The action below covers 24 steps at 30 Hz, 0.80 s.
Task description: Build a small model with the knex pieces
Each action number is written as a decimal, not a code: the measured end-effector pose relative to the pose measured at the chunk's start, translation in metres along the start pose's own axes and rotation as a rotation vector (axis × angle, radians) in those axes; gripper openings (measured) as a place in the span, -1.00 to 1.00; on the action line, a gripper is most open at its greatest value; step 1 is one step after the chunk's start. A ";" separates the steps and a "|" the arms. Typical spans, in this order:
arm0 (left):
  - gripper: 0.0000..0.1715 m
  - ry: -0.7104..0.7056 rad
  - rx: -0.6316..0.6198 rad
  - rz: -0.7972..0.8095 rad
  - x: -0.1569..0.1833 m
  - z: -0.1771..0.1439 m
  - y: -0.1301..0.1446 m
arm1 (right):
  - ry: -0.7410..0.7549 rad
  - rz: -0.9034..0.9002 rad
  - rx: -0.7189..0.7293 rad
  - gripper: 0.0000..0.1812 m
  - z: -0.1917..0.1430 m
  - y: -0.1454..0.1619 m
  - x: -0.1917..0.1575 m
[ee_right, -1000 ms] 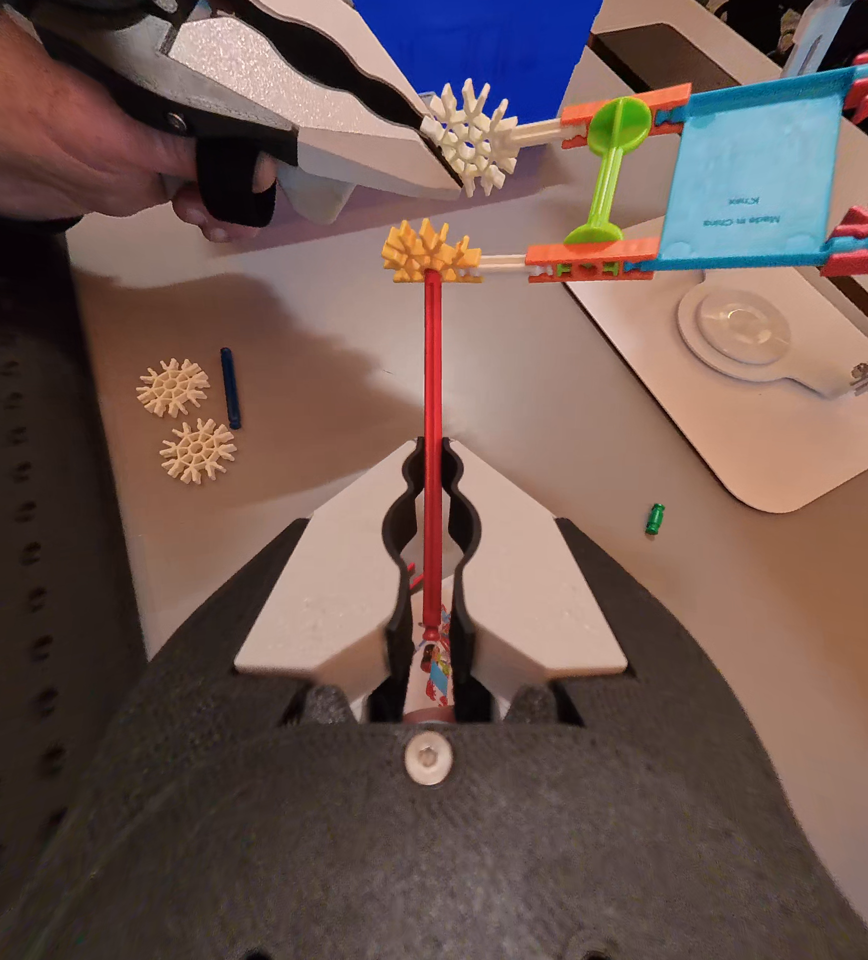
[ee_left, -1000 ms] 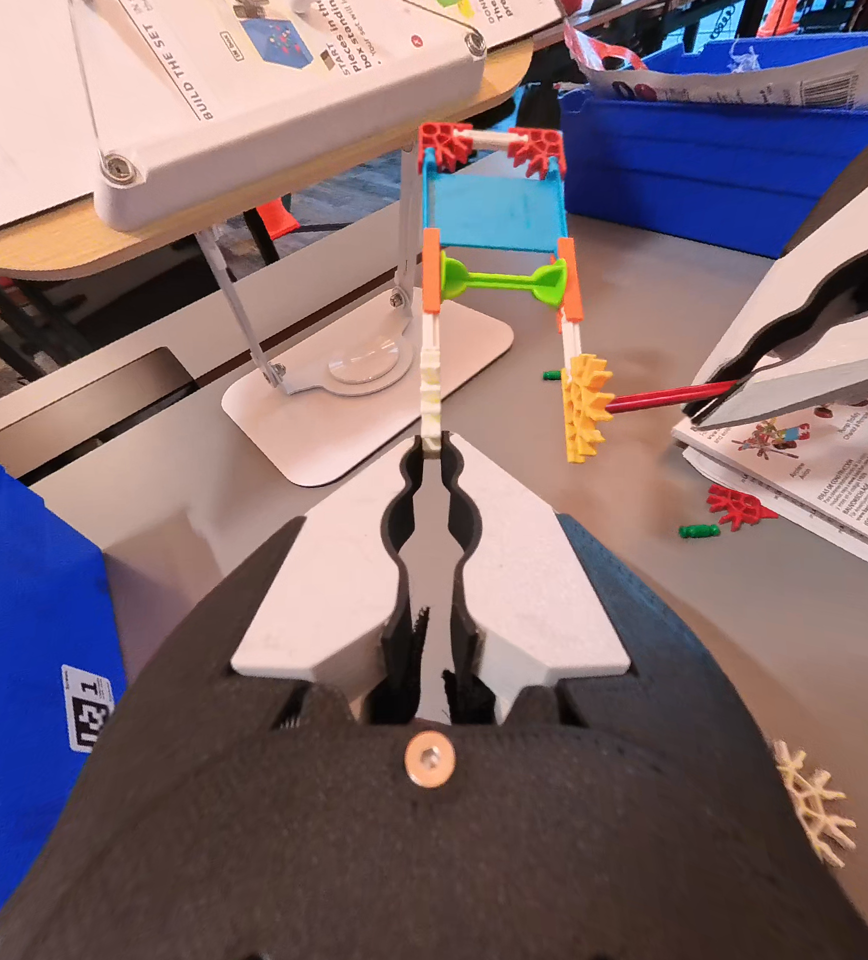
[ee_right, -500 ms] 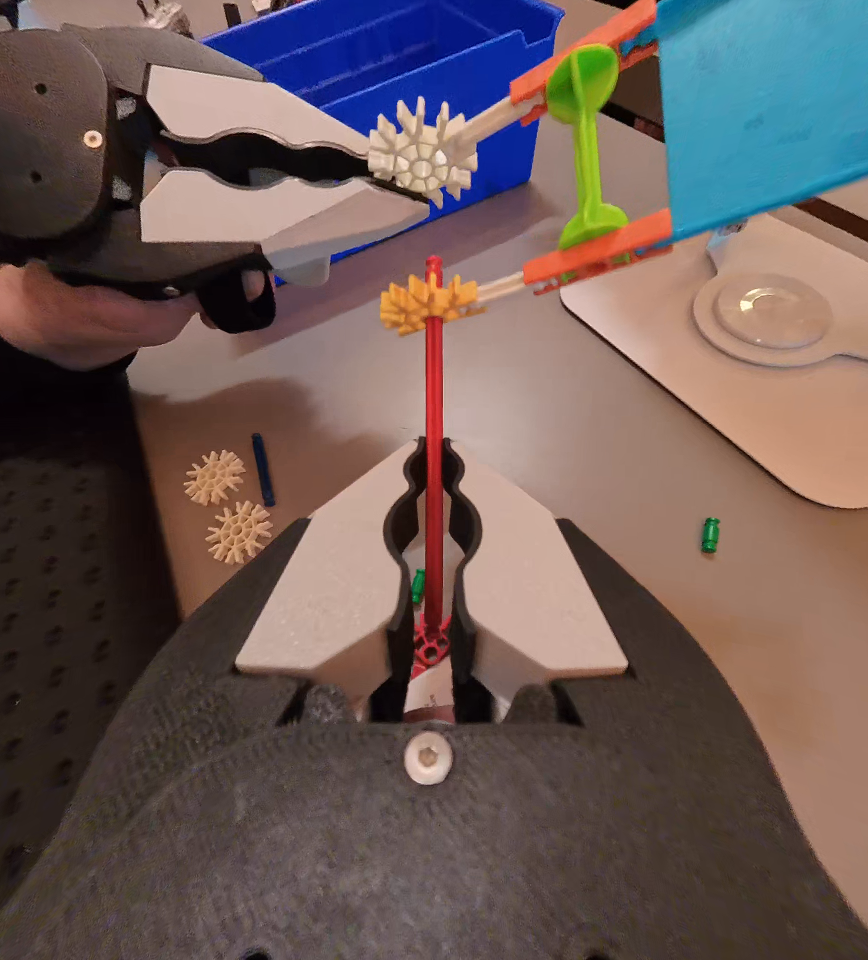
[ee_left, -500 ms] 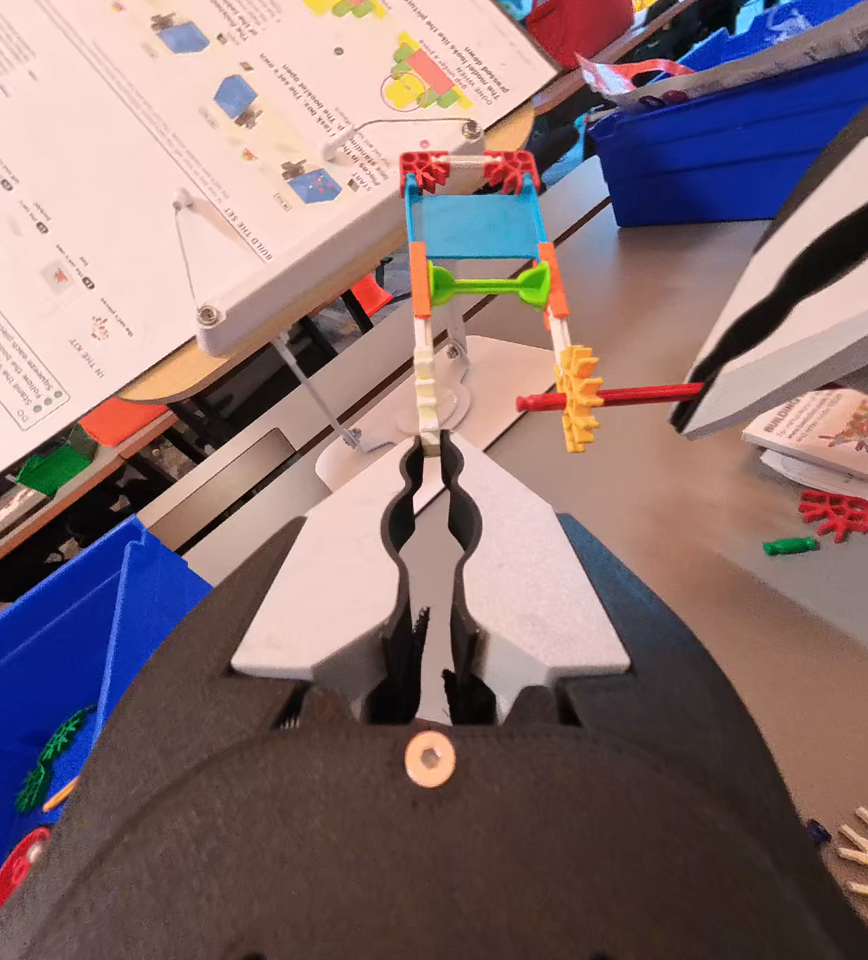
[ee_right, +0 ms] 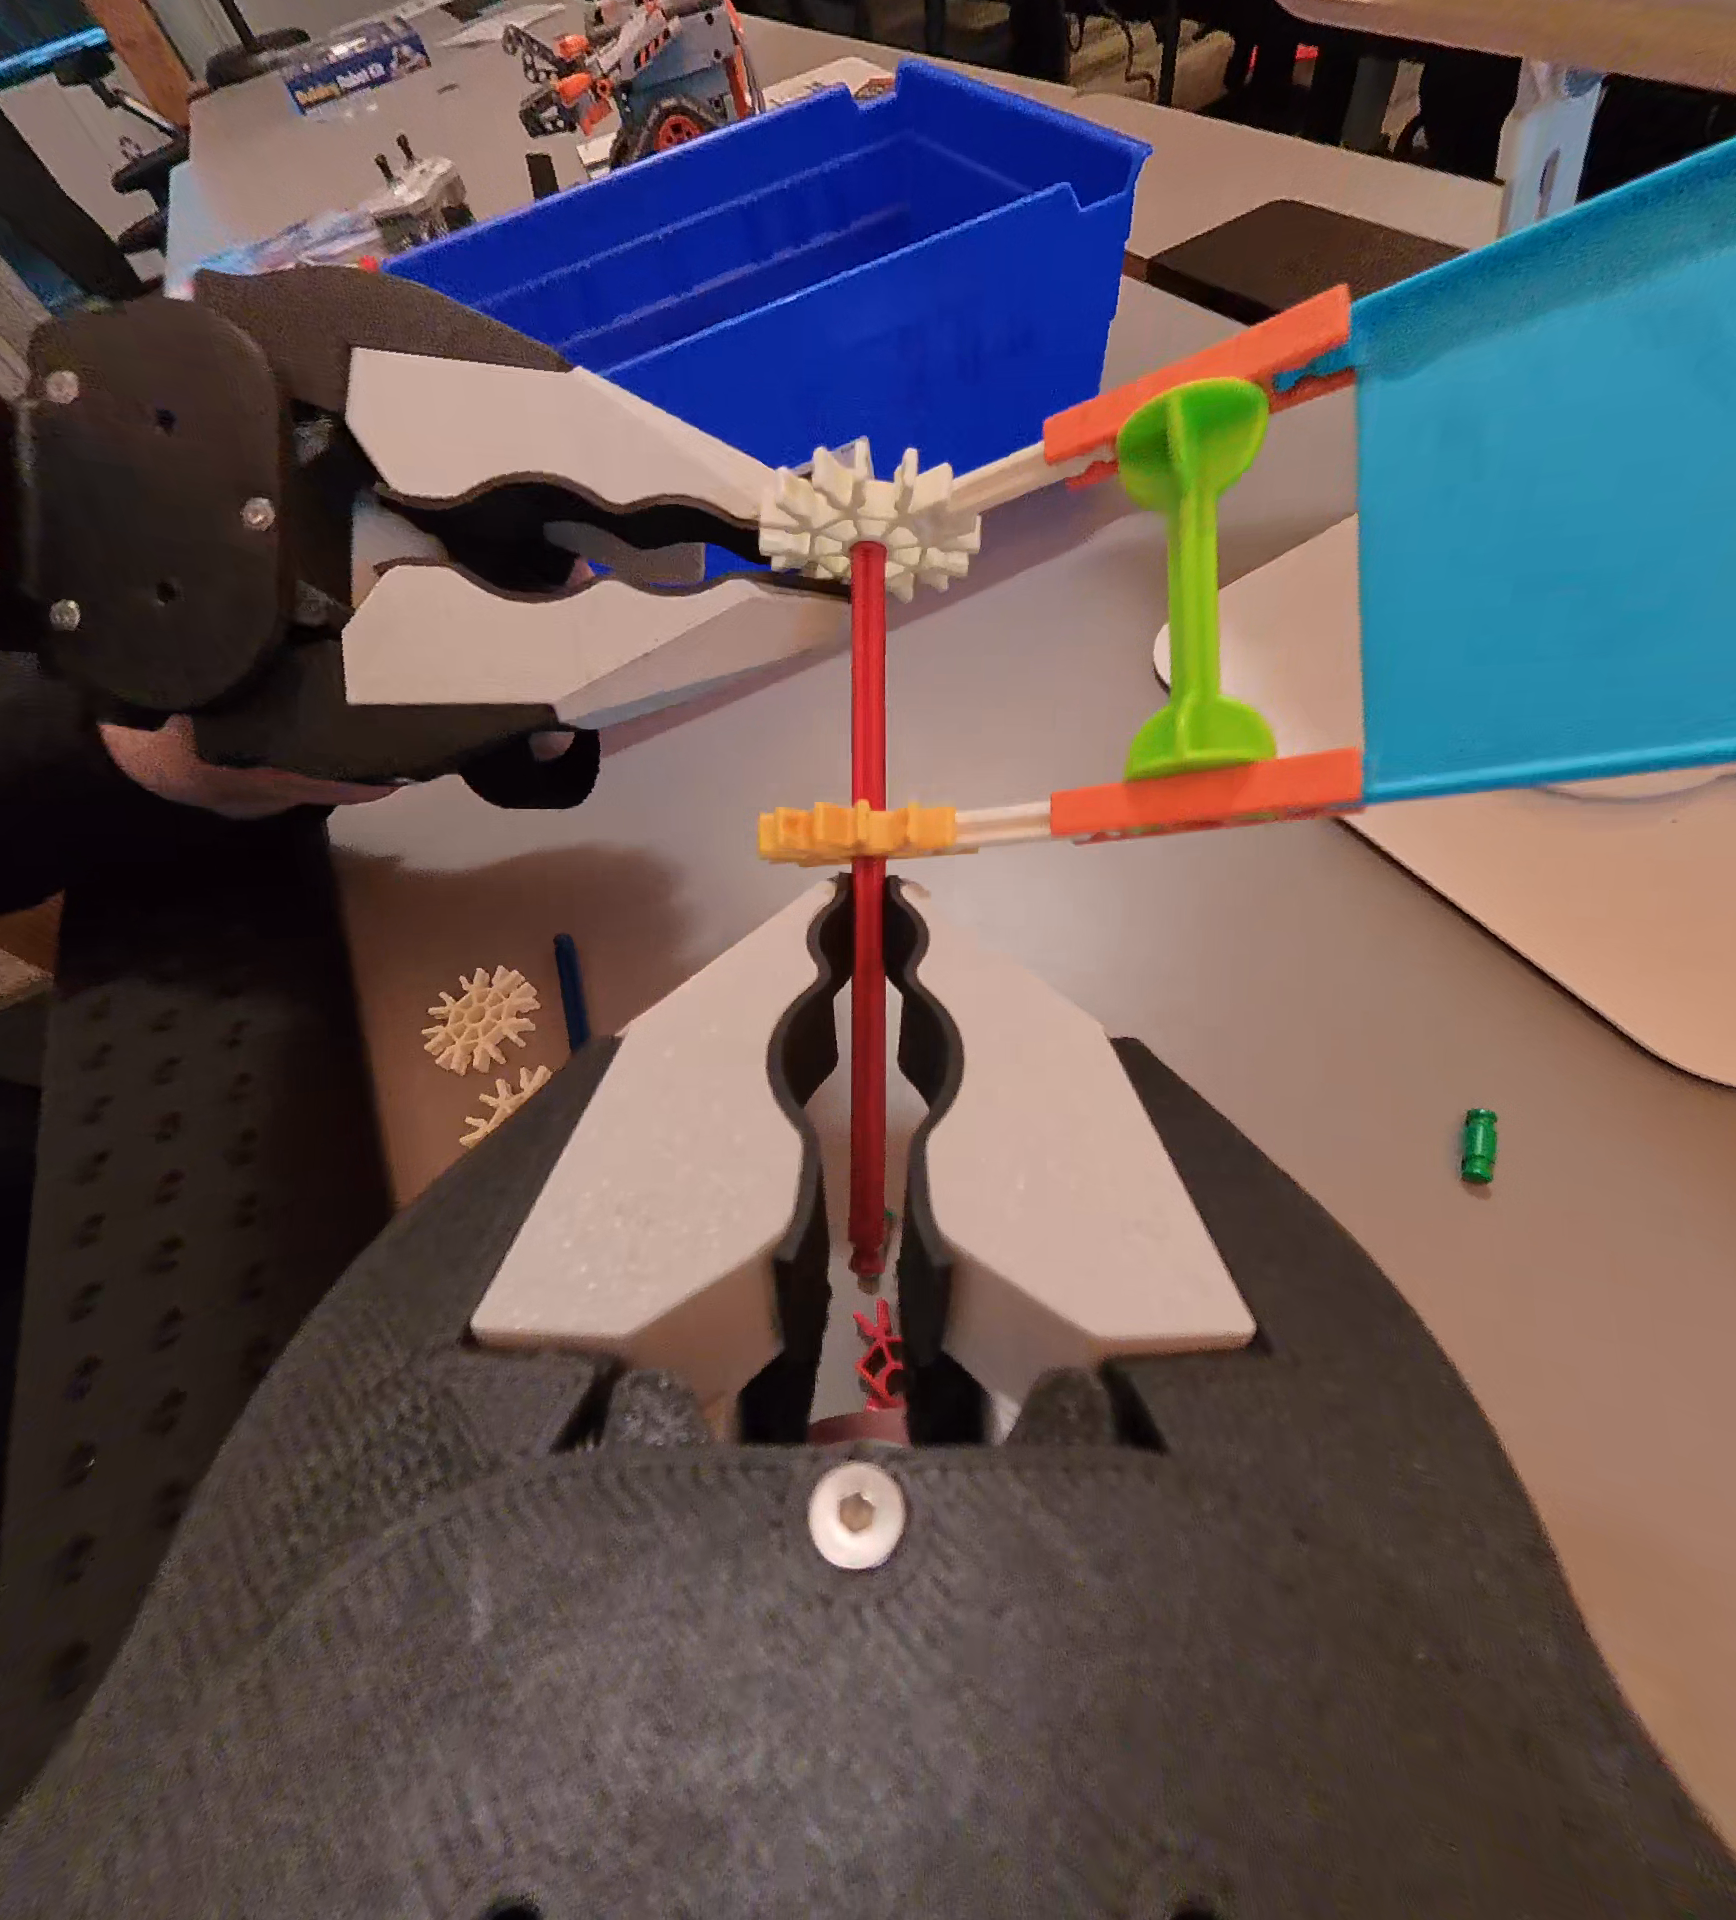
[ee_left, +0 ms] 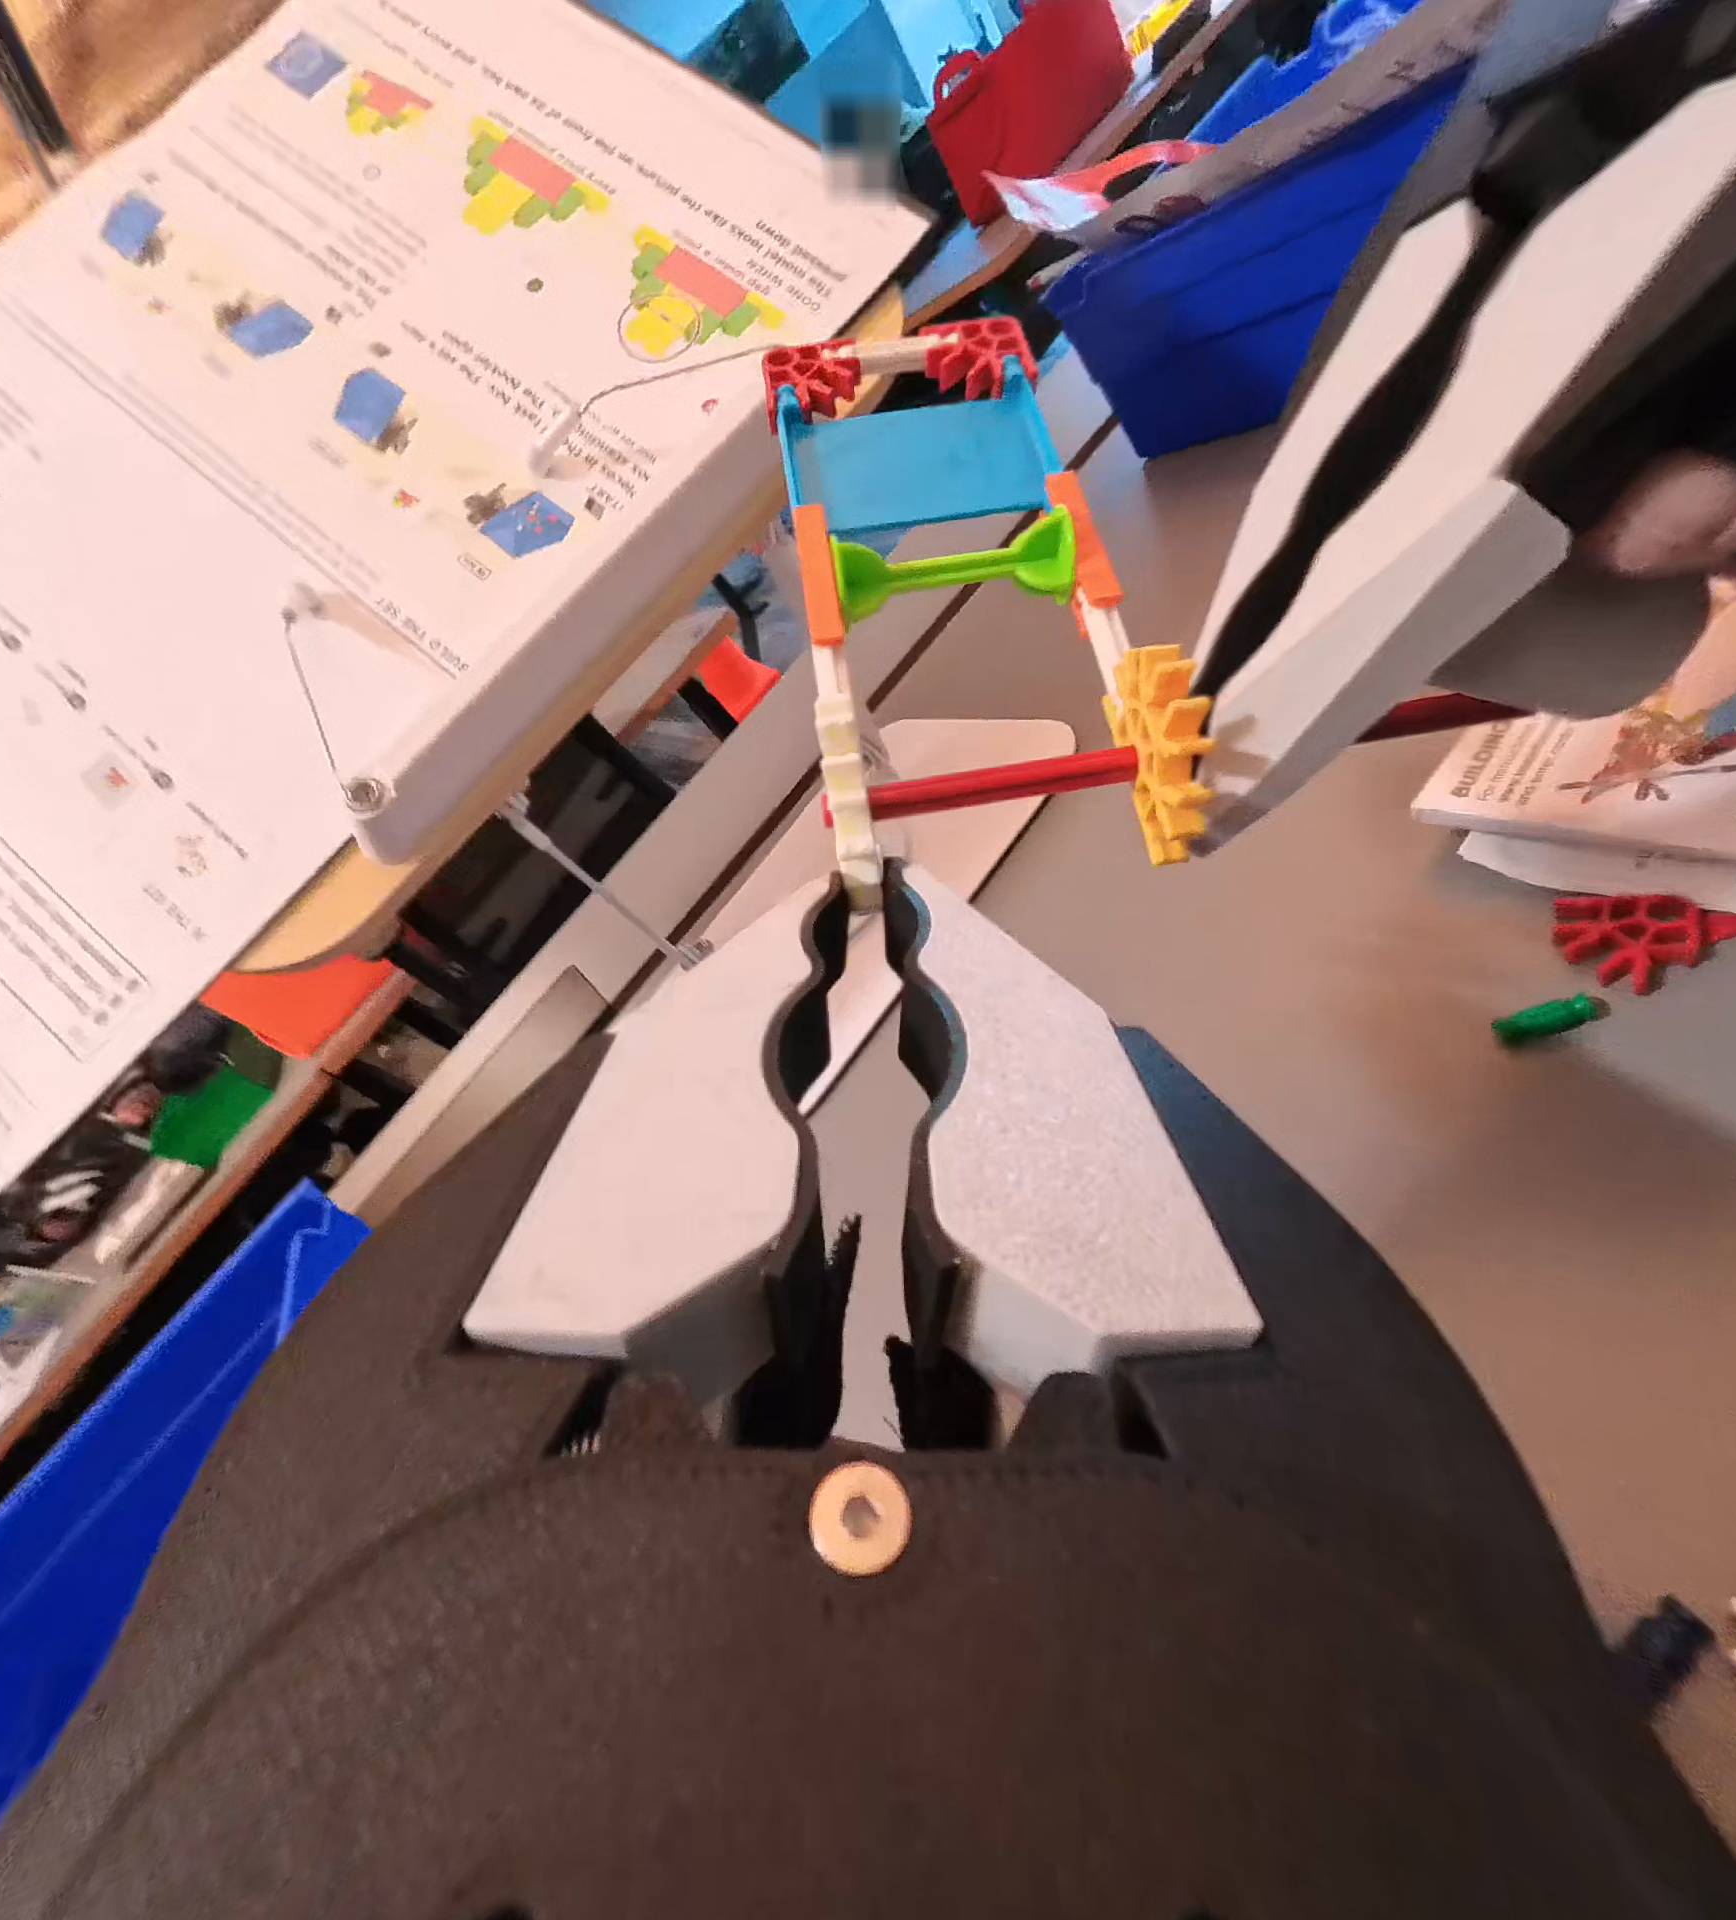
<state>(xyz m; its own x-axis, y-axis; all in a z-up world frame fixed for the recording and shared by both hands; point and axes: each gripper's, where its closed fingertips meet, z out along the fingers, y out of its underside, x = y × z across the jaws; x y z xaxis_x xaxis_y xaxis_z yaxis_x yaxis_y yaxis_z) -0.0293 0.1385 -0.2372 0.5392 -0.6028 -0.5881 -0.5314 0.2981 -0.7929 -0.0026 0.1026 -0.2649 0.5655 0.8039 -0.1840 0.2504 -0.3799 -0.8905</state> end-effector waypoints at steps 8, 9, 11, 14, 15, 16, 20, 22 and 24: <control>-0.95 0.004 -0.007 -0.001 0.000 0.002 0.003 | -0.015 0.009 -0.010 -0.98 0.007 -0.001 0.002; -0.95 0.018 -0.013 -0.029 0.000 0.003 0.005 | -0.018 0.012 -0.007 -0.98 0.009 -0.001 0.003; -0.96 0.046 -0.025 -0.086 0.000 0.004 0.011 | -0.042 0.019 -0.029 -0.97 0.013 0.004 0.001; -0.96 0.113 -0.073 -0.193 0.006 0.008 0.025 | -0.038 0.020 -0.058 -0.95 0.017 0.011 0.003; -0.95 0.151 -0.095 -0.246 0.010 0.009 0.031 | -0.045 0.030 -0.072 -0.93 0.018 0.013 0.004; -0.95 0.179 -0.110 -0.301 0.012 0.011 0.036 | -0.052 0.041 -0.081 -0.86 0.019 0.015 0.004; -0.95 0.234 -0.155 -0.397 0.016 0.014 0.052 | -0.076 0.061 -0.097 -0.69 0.017 0.018 0.005; -0.95 0.261 -0.163 -0.446 0.017 0.015 0.054 | -0.087 0.058 -0.114 -0.65 0.014 0.021 0.005; -0.95 0.274 -0.165 -0.489 0.017 0.015 0.055 | -0.095 0.036 -0.151 -0.65 0.007 0.026 0.006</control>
<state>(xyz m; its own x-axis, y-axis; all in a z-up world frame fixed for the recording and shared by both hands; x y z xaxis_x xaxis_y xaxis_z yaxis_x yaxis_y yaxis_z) -0.0397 0.1557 -0.2933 0.5704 -0.8175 -0.0795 -0.3695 -0.1689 -0.9137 0.0018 0.1004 -0.2915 0.5015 0.8254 -0.2591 0.3503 -0.4676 -0.8116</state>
